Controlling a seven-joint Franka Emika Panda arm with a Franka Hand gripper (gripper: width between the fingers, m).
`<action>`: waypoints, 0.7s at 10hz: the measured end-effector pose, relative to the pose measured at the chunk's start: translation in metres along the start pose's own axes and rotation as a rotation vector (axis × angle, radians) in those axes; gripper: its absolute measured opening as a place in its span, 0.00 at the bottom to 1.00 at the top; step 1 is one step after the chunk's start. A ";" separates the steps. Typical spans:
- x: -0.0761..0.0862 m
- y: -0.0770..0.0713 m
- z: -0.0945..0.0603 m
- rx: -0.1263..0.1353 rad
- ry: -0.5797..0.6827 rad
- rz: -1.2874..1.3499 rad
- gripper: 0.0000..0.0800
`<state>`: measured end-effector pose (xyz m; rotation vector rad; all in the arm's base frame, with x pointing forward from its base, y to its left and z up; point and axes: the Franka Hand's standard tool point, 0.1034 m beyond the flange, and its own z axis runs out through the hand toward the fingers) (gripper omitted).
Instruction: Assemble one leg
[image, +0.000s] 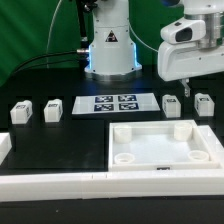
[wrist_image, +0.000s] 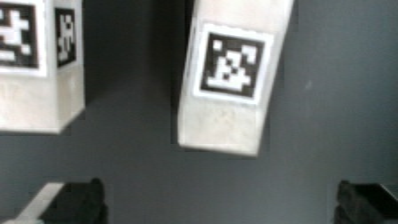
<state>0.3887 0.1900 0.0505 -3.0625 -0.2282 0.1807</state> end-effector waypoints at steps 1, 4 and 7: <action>0.000 0.003 -0.002 -0.009 -0.095 -0.001 0.81; -0.006 0.005 0.004 -0.022 -0.373 0.041 0.81; -0.006 0.003 0.009 -0.037 -0.647 0.073 0.81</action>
Offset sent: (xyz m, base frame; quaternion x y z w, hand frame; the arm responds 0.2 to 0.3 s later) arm -0.0042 0.0038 -0.0063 -0.0149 -0.2707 0.0516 0.9612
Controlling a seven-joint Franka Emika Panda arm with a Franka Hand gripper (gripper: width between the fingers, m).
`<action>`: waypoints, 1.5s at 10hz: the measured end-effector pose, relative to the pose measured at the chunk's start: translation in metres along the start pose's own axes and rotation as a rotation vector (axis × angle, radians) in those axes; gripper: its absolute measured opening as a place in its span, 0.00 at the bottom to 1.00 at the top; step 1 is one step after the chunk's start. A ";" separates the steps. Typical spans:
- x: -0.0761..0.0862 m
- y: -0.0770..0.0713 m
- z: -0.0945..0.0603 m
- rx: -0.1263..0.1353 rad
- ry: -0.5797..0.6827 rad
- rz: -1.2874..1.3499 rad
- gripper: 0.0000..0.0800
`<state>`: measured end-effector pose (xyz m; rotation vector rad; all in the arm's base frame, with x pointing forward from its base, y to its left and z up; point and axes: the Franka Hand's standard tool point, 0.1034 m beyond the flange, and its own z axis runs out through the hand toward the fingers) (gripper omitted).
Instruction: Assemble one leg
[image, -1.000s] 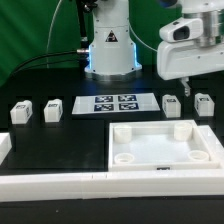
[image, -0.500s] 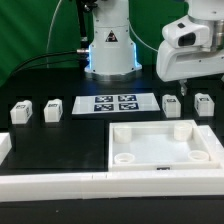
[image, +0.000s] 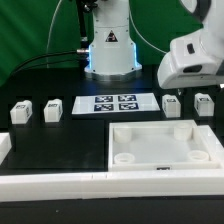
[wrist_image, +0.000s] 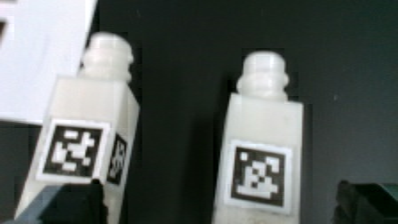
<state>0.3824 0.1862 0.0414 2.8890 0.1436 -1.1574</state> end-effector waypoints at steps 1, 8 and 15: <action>0.007 -0.002 -0.002 0.005 0.000 0.018 0.81; 0.016 -0.005 0.020 0.001 -0.100 0.033 0.81; 0.024 -0.009 0.027 -0.004 -0.194 0.023 0.81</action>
Offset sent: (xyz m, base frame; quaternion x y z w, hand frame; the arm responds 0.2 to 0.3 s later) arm 0.0098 0.0036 -0.0124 -0.0012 -0.0076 0.0463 0.9989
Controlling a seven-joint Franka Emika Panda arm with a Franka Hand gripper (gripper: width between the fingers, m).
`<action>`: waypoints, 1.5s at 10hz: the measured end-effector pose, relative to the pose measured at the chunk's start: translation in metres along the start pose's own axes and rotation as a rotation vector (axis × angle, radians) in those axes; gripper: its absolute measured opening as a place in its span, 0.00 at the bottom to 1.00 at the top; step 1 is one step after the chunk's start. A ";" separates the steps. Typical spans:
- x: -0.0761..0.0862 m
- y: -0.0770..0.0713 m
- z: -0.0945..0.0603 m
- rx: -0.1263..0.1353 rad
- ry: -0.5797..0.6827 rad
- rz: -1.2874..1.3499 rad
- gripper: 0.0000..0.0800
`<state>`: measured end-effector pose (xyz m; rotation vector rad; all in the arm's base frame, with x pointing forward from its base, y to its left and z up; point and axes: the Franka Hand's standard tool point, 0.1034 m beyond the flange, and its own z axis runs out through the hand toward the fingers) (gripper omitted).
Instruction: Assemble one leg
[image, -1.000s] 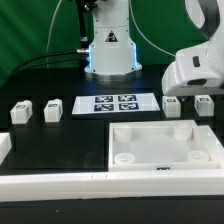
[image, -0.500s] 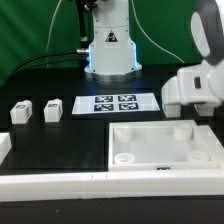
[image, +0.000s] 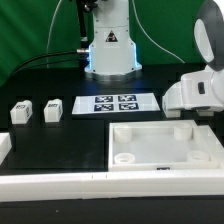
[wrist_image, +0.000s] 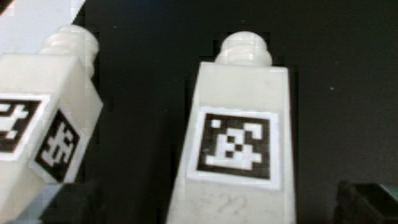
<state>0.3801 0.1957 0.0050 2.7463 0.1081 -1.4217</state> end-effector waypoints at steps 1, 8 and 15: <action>0.000 0.000 0.000 0.000 0.001 0.000 0.80; 0.000 0.001 0.000 0.001 0.002 0.001 0.37; -0.061 0.039 -0.053 0.016 -0.003 -0.025 0.37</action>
Offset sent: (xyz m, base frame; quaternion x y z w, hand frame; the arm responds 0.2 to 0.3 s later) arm 0.0001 0.0013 0.0004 0.0003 0.0066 0.0086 0.9999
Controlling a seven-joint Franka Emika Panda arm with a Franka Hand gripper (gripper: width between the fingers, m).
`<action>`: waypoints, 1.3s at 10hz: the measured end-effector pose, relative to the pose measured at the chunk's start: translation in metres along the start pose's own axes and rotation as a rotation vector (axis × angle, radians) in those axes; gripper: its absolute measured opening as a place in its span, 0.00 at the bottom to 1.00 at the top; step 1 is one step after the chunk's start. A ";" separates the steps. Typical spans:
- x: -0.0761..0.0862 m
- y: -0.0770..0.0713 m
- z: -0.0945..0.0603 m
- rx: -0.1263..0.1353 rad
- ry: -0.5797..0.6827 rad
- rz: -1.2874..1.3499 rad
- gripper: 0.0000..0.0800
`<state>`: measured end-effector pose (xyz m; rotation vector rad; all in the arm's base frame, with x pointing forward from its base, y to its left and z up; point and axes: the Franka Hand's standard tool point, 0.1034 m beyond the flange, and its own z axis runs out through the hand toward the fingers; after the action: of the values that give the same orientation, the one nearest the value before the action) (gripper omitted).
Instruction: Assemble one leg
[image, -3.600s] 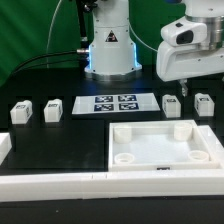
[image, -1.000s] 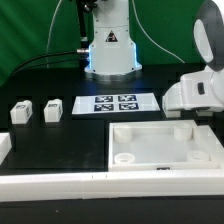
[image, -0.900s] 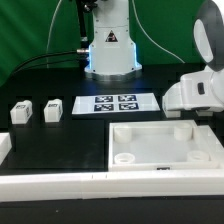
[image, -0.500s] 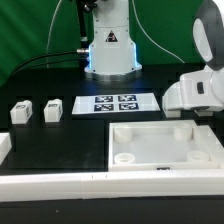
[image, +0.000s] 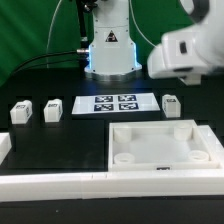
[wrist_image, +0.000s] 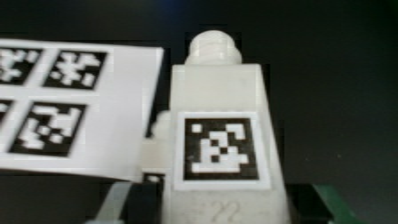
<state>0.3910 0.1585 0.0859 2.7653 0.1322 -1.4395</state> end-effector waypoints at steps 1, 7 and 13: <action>-0.011 0.006 -0.010 0.004 0.004 0.003 0.37; 0.005 0.003 -0.023 0.028 0.445 0.010 0.37; 0.010 0.016 -0.085 0.051 1.006 -0.046 0.37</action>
Offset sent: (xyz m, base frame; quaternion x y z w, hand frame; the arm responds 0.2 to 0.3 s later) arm 0.0000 0.0000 0.0000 0.0000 0.1790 0.0000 0.9838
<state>0.4677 0.1479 0.1261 3.2225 0.1626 0.0715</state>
